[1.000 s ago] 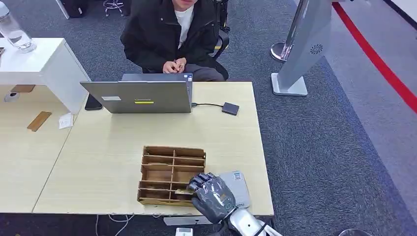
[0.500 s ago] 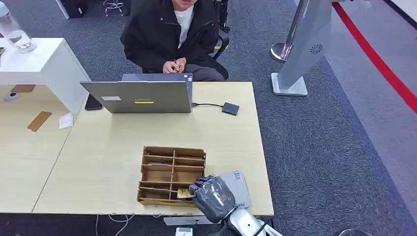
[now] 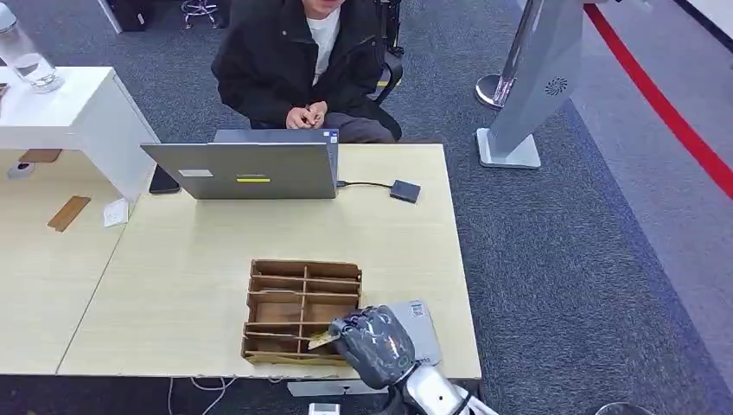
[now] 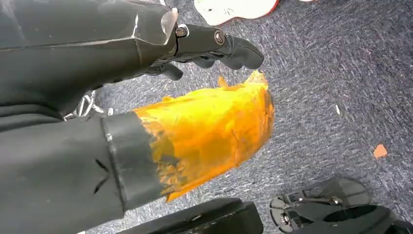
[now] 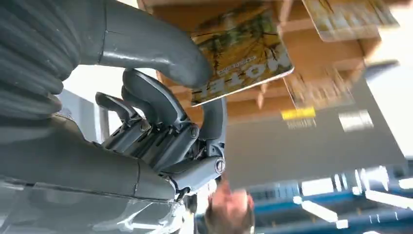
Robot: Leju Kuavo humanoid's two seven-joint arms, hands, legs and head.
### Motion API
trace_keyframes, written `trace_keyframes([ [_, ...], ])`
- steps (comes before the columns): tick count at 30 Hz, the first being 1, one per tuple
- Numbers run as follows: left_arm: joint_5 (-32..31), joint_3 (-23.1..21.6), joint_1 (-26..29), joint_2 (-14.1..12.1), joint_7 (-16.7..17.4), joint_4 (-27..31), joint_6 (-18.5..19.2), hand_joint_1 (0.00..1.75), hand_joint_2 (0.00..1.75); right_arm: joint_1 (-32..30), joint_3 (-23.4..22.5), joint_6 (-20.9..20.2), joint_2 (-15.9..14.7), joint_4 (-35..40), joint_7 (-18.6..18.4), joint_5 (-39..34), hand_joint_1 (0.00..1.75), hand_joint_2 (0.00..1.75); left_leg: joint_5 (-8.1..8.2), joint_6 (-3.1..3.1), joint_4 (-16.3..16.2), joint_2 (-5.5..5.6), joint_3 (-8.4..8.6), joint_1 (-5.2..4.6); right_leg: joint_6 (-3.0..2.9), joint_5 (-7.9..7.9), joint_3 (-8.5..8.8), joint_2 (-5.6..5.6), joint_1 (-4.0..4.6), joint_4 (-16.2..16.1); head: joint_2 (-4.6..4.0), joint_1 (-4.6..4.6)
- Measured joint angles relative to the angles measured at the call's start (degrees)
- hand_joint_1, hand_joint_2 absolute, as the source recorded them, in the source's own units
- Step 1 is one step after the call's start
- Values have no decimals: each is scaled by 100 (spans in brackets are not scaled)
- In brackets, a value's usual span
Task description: Pass the card to the sensor for recognition and then transmit it.
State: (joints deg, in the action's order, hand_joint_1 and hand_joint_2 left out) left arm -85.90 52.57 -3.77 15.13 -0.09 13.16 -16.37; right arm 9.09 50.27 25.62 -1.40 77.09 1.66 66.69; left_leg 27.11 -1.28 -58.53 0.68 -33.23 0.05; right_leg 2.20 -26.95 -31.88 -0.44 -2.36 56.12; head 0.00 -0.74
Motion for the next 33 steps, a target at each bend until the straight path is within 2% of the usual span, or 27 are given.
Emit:
trace_keyframes([
  [6, 2, 0, 0, 2, -13, 0, -13, 0, 0, -58, -120, 463, 0, 340, 151, -4, 175, 175, 0, 0, 0, 0, 0, 0, 0, 0, 0, 0, 0, 0, 0, 0],
  [15, 20, 0, 1, 2, -20, 0, -46, 0, 0, -134, -247, 758, 0, 713, 216, -4, 175, 175, 0, 0, 0, 0, 0, 0, 0, 0, 0, 0, 0, 0, 0, 2],
  [24, -4, 0, 4, 2, -20, 0, -48, 0, 0, -191, -374, 802, 42, 1102, 210, 114, 175, 175, 0, 0, 0, 0, 0, 0, 0, 0, 1, 0, 0, 0, 0, 0],
  [33, -164, -15, 3, 2, -20, 0, -35, 0, 0, 371, -660, 760, 252, 1055, 111, 122, 175, 175, -4, 0, 0, -1, 1, 0, 1, 4, 2, 0, 0, 1, 0, 0],
])
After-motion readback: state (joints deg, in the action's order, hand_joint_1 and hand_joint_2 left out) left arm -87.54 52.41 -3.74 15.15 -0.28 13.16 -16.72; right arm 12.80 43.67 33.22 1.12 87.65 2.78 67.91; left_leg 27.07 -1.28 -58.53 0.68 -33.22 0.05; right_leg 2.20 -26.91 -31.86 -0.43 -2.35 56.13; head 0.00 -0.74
